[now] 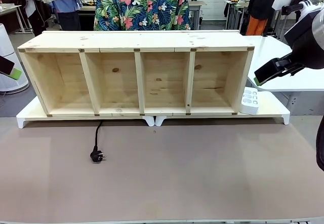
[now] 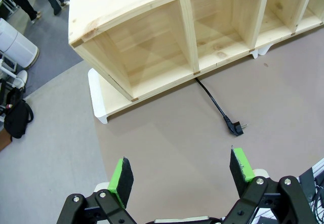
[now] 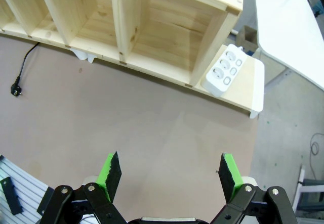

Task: Perform cable management.
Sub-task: When the cord part of the Power Cable appears at the lower middle area of the table and stops, grasp the cord part of the Power Cable.

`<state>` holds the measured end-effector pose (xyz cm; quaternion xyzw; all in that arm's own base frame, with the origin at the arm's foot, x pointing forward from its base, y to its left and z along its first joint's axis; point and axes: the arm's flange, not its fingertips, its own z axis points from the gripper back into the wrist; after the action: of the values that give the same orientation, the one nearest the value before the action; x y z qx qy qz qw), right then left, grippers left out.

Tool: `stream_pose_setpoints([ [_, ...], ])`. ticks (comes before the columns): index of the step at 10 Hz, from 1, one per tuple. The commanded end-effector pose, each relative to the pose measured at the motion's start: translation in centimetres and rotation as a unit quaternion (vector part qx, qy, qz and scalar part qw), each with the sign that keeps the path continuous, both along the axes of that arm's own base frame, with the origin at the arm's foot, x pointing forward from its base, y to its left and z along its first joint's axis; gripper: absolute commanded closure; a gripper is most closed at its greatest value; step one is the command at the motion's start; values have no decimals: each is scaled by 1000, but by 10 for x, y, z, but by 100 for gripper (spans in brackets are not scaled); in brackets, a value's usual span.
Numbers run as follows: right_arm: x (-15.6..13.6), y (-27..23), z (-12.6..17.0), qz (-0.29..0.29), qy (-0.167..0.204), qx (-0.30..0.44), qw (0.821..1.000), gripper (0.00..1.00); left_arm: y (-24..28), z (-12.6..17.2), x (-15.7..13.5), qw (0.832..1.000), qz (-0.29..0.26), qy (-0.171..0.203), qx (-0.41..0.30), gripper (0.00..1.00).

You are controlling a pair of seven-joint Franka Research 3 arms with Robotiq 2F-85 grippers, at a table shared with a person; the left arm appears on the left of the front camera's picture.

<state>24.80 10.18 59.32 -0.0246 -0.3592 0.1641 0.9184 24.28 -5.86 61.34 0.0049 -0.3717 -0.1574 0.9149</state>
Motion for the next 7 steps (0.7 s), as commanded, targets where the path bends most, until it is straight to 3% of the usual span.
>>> stream_pose_setpoints([
  [1, 0, 0, 0, 0, 0, 0, 1000, 0, 0, 1, 1, 1000, 1, -3, -2, 0],
  [7, 10, 34, 8, 13, 2, -7, 1000, 0, 0, 1, 1, 1000, 1, -3, -2, 0],
])
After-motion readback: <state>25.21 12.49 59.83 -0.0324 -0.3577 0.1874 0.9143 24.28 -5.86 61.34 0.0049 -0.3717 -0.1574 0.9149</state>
